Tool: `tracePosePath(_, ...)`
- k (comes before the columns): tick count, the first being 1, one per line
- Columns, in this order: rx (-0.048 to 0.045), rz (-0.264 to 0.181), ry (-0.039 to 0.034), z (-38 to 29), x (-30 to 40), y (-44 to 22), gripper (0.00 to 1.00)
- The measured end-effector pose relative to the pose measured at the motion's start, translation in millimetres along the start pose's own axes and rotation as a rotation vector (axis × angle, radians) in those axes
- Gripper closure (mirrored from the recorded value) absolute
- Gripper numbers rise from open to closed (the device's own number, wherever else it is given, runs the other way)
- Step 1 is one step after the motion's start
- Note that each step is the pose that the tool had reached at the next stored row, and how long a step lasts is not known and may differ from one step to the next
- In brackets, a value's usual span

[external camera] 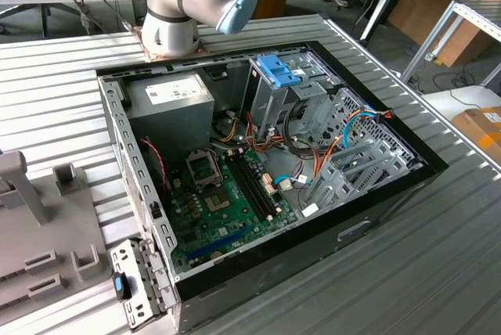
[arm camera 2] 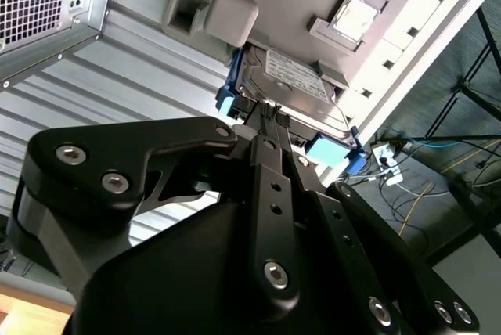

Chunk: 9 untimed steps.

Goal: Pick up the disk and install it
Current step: 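Reach for the disk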

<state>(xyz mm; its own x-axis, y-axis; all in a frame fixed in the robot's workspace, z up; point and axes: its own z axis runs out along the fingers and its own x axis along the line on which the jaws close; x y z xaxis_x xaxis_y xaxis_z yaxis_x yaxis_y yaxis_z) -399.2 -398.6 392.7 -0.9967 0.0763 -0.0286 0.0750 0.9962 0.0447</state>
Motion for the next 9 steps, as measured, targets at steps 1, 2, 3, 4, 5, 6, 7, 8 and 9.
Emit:
tracePosePath(1, 0.0, 0.0, 0.0, -0.1, 5.4, 0.3, 0.89)
tracePosePath(2, 0.0001, 0.0, 0.0, -0.2, 7.7, 0.8, 0.89)
tracePosePath(3, 0.0002, 0.0, 0.0, -0.2, 9.6, 1.4, 0.89)
tracePosePath(4, 0.0003, -0.003, 0.0, -0.2, 12.0, 3.0, 0.89)
tracePosePath(5, 0.0005, -0.006, 0.0002, -0.2, 13.4, 4.2, 0.89)
tracePosePath(6, 0.0004, -0.009, 0.0002, -0.1, 14.6, 5.5, 0.89)
tracePosePath(7, 0.0004, -0.012, 0.0005, -0.1, 15.9, 6.8, 0.89)
tracePosePath(8, 0.0004, -0.015, 0.0005, 0.0, 17.3, 8.1, 0.89)
tracePosePath(9, 0.0003, -0.018, 0.0006, 0.1, 19.4, 9.9, 0.89)
